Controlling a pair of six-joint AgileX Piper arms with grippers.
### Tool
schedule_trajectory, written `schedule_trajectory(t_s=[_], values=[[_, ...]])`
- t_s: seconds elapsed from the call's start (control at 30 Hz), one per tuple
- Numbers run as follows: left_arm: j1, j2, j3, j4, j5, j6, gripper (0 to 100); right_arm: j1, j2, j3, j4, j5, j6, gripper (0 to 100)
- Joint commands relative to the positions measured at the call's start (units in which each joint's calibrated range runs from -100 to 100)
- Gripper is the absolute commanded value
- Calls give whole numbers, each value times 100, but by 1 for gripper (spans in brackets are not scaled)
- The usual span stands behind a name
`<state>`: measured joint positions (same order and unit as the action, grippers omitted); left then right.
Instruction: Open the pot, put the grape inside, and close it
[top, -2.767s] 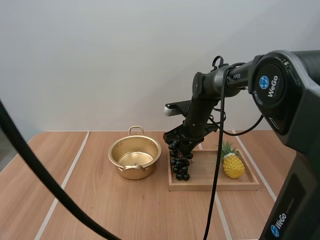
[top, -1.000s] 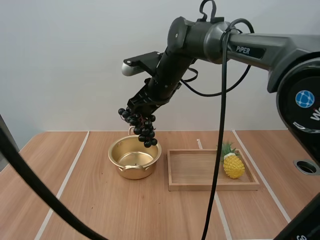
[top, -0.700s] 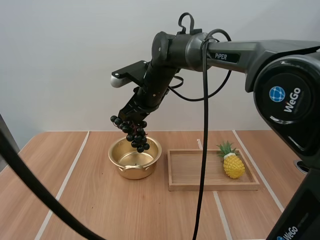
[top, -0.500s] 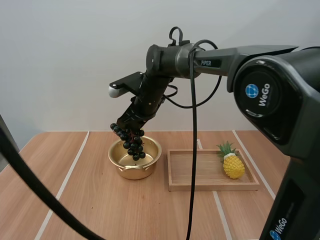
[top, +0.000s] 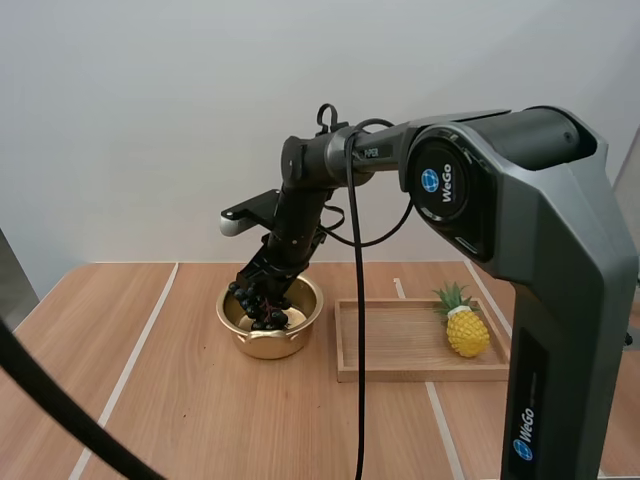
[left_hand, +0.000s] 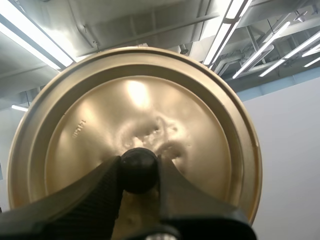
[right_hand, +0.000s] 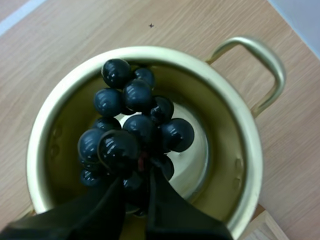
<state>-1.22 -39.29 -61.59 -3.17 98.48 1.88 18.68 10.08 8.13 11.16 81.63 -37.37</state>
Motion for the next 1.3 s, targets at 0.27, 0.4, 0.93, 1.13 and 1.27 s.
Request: schedule_trajectory(t_s=[0.27, 0.4, 0.93, 1.13, 1.27], values=[[-11, -14, -19, -73, -127, 0, 0, 17, 533, -52, -944, 58, 410, 0], [-11, -14, -19, -73, -127, 0, 0, 17, 575, -52, -944, -32, 423, 0], [-11, -11, -19, 41, -22, 0, 0, 27, 617, -52, -71, 121, 273, 0], [-11, -11, -19, 85, 64, 10, 0, 27, 840, -52, -152, 145, 273, 0], [-11, -11, -19, 86, 64, 177, 0, 27, 851, -52, -152, 145, 273, 0]])
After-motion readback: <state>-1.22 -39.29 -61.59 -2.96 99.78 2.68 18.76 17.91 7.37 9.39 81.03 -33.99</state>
